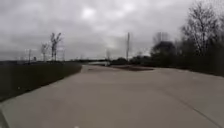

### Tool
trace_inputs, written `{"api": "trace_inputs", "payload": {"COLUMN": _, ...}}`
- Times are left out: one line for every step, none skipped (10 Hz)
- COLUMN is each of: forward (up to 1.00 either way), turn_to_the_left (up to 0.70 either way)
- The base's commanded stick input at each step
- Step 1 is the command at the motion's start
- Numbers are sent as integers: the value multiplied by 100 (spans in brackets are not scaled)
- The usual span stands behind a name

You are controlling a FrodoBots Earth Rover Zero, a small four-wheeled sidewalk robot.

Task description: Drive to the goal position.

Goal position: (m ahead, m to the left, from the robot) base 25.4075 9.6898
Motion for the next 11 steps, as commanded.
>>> {"api": "trace_inputs", "payload": {"forward": 100, "turn_to_the_left": 14}}
{"api": "trace_inputs", "payload": {"forward": 100, "turn_to_the_left": 40}}
{"api": "trace_inputs", "payload": {"forward": 100, "turn_to_the_left": 34}}
{"api": "trace_inputs", "payload": {"forward": 100, "turn_to_the_left": 21}}
{"api": "trace_inputs", "payload": {"forward": 100, "turn_to_the_left": 9}}
{"api": "trace_inputs", "payload": {"forward": 100, "turn_to_the_left": 0}}
{"api": "trace_inputs", "payload": {"forward": 100, "turn_to_the_left": 0}}
{"api": "trace_inputs", "payload": {"forward": 100, "turn_to_the_left": 0}}
{"api": "trace_inputs", "payload": {"forward": 100, "turn_to_the_left": 0}}
{"api": "trace_inputs", "payload": {"forward": 100, "turn_to_the_left": 0}}
{"api": "trace_inputs", "payload": {"forward": 100, "turn_to_the_left": 2}}
